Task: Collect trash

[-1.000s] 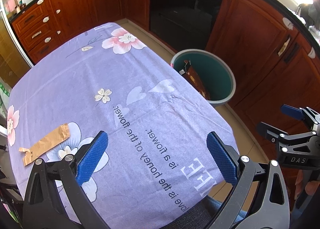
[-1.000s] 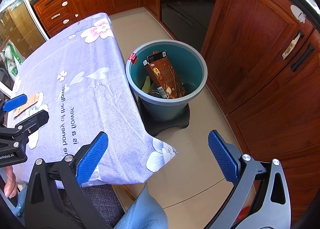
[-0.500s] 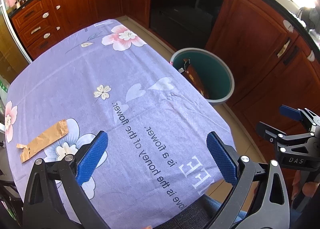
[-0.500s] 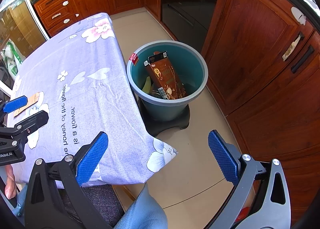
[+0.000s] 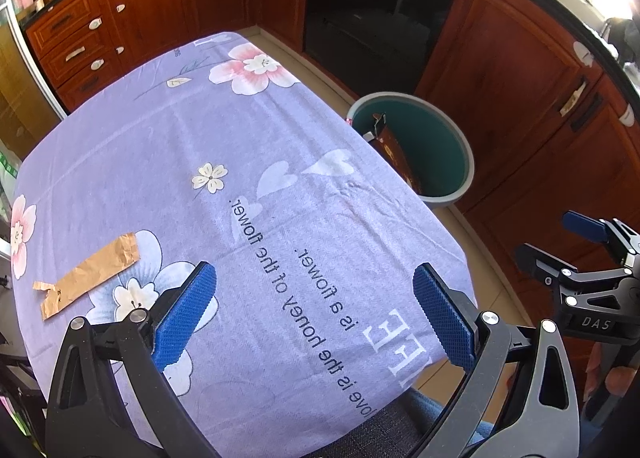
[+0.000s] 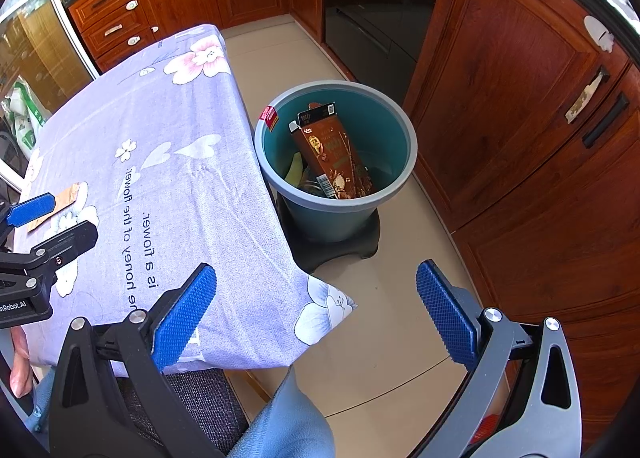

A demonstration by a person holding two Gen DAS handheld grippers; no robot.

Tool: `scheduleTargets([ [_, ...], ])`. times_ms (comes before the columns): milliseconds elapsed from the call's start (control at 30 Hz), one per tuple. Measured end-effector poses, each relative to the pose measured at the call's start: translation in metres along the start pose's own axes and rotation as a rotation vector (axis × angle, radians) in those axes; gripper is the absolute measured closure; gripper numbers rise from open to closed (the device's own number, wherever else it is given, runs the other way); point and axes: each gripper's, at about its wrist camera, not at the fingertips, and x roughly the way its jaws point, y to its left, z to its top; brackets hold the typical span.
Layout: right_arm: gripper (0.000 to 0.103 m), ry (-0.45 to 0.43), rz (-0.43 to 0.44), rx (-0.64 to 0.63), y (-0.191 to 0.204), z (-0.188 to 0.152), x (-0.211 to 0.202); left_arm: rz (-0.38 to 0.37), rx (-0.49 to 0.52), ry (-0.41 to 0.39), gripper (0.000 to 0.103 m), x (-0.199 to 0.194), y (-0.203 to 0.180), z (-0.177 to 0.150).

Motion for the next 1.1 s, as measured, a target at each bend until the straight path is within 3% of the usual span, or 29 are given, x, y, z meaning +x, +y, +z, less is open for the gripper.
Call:
scheduleTargets([
  [1100,0.007,-0.016,-0.024,-0.057,0.0061,0.0079,0.0003,0.0,0.0,0.0,0.004,-0.0021,0.0023,0.001],
])
